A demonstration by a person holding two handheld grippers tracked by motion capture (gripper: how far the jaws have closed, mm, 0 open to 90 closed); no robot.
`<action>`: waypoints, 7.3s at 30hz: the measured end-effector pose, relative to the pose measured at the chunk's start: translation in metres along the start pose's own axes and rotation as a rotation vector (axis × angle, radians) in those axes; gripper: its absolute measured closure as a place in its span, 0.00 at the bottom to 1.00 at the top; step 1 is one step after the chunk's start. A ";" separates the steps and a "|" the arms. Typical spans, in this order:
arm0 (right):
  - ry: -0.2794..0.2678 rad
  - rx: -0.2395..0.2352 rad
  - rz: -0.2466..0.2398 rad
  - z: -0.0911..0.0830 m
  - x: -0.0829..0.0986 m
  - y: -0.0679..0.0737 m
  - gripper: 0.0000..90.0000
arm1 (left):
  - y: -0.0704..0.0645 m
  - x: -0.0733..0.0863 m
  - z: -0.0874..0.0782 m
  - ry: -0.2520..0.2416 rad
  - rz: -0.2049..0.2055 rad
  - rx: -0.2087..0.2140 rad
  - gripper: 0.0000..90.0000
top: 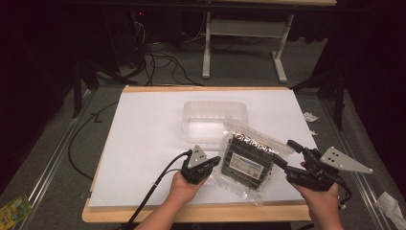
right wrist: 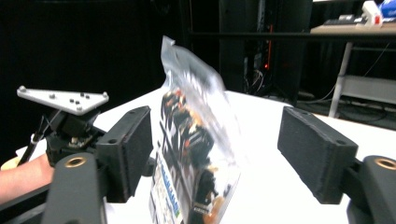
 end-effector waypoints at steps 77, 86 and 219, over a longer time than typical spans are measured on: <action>0.218 -0.220 0.008 0.030 0.054 0.025 0.84 | 0.017 0.052 -0.134 0.094 -0.053 -0.170 0.36; 0.156 -0.151 -0.016 0.023 0.040 0.022 0.84 | 0.015 0.047 -0.131 0.075 -0.018 -0.165 0.34; 0.162 -0.035 -0.052 0.253 0.015 0.021 0.83 | 0.017 0.047 -0.127 0.084 -0.030 -0.110 0.35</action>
Point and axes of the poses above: each handheld gripper's, and its own axes: z roughly forward along the jaws, x roughly out of its underside, y roughly to its left, the point moved 2 cm from there along z, roughly forward along the jaws, and after that the axes turned 11 degrees about x, right-handed, at the moved point
